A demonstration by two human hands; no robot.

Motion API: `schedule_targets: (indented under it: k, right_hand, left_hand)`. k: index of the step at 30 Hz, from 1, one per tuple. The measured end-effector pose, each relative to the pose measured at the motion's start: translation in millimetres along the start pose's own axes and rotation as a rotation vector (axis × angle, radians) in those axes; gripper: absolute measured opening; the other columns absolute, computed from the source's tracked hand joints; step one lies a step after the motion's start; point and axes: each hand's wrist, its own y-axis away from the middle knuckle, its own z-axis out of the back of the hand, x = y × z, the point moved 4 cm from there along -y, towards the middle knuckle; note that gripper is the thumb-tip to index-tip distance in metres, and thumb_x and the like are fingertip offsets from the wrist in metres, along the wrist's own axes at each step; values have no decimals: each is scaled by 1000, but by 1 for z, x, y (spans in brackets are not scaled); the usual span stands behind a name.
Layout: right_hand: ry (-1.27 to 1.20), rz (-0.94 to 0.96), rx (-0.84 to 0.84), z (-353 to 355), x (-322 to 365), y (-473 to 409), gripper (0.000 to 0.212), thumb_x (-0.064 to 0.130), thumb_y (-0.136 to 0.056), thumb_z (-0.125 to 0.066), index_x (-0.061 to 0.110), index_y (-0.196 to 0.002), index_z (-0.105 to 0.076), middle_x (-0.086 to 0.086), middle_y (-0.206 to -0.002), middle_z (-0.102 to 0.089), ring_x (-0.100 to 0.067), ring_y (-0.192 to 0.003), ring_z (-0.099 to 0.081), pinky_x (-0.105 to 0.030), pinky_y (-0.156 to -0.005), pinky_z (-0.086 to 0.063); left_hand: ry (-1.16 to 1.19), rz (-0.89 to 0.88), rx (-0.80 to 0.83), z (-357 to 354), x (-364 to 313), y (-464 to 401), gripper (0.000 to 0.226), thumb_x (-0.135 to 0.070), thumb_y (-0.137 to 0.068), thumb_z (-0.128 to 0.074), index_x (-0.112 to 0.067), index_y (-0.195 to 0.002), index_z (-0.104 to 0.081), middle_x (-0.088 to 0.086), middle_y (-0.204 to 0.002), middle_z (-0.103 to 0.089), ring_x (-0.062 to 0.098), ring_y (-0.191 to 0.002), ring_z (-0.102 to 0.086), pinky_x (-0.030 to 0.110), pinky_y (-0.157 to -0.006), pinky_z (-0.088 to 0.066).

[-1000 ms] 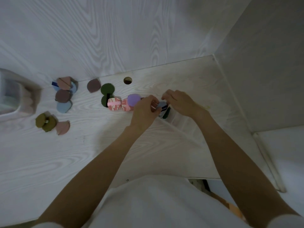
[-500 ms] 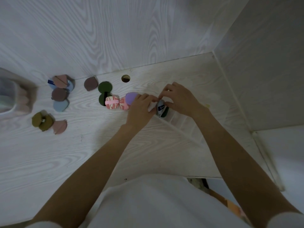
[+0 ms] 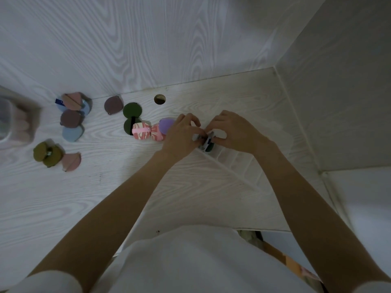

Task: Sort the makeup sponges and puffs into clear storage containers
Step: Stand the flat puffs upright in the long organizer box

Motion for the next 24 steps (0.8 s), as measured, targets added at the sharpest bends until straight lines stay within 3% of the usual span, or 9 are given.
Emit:
schedule_targets:
  k: [4, 8, 14, 20, 22, 24]
  right_hand:
    - [74, 81, 9, -4, 4, -3, 5, 14, -80, -67, 15, -84, -70, -1, -88, -69, -25, -77, -57, -34, -64, -48]
    - [114, 63, -6, 1, 0, -7, 5, 12, -78, -67, 12, -80, -71, -7, -88, -66, -26, -76, -55, -27, -62, -36]
    - [122, 47, 3, 1, -2, -7, 15, 17, -79, -60, 14, -80, -74, -3, -79, -68, -26, -72, -55, -26, -63, -36]
    - [126, 51, -12, 1, 0, -8, 9, 14, -78, -66, 15, -82, -74, -2, -80, -69, -27, -75, -56, -30, -63, -38]
    - [121, 52, -15, 1, 1, -9, 11, 15, -79, -63, 15, -83, -74, -4, -80, -69, -28, -74, -56, -31, -63, -39]
    - [122, 43, -27, 0, 2, -9, 13, 17, -80, -61, 14, -82, -73, -5, -79, -68, -28, -73, -56, -32, -62, -41]
  left_hand:
    - [-51, -10, -9, 0, 0, -1, 9, -21, -70, -74, -16, -78, -74, 7, -94, -60, 22, -77, -49, 32, -62, -43]
    - [-211, -98, -35, 1, -8, -3, 10, -26, -68, -72, -16, -71, -74, 5, -89, -63, 25, -73, -55, 29, -60, -40]
    - [-301, -142, 36, 1, -16, -11, 11, -21, -62, -79, -12, -61, -73, 5, -91, -63, 27, -76, -57, 32, -59, -45]
    - [-410, -177, 76, -5, -19, -9, 7, -8, -60, -78, -8, -61, -71, 6, -90, -65, 27, -75, -58, 33, -59, -47]
    - [-413, -188, 57, -6, -17, -9, 5, -8, -66, -71, -7, -62, -70, 7, -90, -65, 28, -77, -58, 34, -60, -47]
    - [-414, -179, 64, -10, -17, -8, 22, -12, -77, -50, -4, -66, -68, 8, -87, -63, 28, -77, -58, 33, -60, -45]
